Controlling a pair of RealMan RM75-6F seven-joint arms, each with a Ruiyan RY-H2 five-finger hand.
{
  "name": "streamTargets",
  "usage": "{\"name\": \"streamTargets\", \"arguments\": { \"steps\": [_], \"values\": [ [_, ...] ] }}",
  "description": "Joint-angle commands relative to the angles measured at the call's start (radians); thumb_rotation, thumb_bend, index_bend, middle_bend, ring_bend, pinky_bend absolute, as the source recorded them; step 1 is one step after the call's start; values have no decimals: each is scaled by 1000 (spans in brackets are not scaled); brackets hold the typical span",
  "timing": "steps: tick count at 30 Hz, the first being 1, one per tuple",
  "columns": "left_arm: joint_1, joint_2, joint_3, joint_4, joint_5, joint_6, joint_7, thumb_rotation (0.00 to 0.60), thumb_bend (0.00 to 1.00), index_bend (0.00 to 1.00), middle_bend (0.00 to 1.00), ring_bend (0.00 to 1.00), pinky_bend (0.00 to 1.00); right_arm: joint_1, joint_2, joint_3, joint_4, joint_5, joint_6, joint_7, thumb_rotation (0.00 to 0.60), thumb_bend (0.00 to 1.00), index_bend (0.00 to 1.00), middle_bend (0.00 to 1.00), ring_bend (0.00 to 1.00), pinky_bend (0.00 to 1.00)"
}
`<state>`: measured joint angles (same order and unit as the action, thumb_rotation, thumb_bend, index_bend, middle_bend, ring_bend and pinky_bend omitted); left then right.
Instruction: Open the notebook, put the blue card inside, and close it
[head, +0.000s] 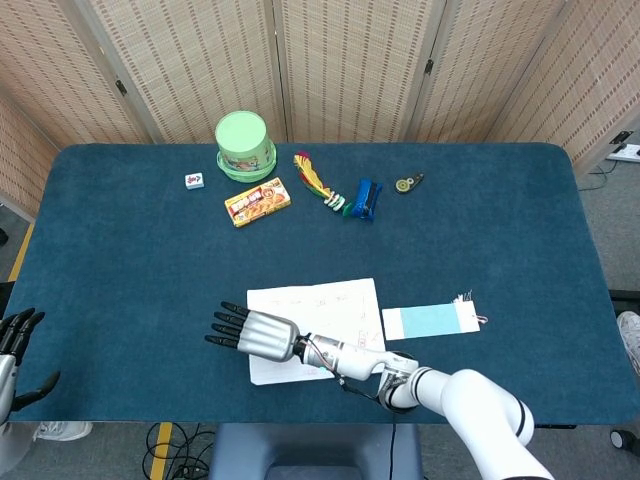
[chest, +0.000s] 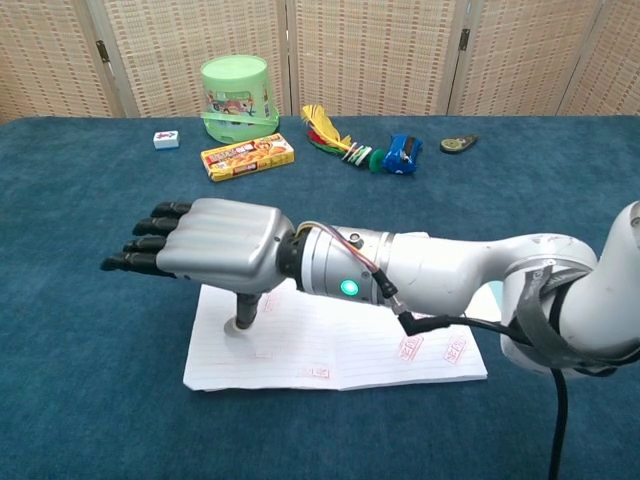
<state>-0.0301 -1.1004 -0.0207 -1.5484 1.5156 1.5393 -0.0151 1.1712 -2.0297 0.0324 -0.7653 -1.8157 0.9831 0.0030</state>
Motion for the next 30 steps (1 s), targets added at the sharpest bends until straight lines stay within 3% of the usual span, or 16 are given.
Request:
{"name": "streamTargets", "arguments": {
  "steps": [1, 8, 15, 21, 30],
  "values": [
    [1, 2, 0, 0, 2, 2, -2, 600, 277, 125, 108, 110, 174, -32, 61, 38, -102, 47, -7, -97, 600, 2, 0, 25, 0, 32],
    [-3, 3, -6, 1, 7, 6, -8, 600, 277, 125, 108, 110, 174, -150, 299, 60, -390, 147, 21, -277, 600, 48, 0, 52, 0, 31],
    [-17, -6, -9, -10, 16, -6, 4, 600, 277, 125, 108, 110, 174, -320, 571, 36, -688, 276, 79, -422, 600, 143, 6, 106, 0, 30],
    [-28, -12, -9, -17, 25, -13, 18, 600, 277, 125, 107, 110, 174, -435, 719, -30, -789, 331, 110, -417, 600, 170, 96, 119, 0, 30],
    [-41, -14, -7, -41, 37, -24, 42, 600, 277, 125, 107, 110, 175, -552, 799, -94, -835, 410, 93, -303, 600, 158, 149, 120, 0, 30]
  ]
}}
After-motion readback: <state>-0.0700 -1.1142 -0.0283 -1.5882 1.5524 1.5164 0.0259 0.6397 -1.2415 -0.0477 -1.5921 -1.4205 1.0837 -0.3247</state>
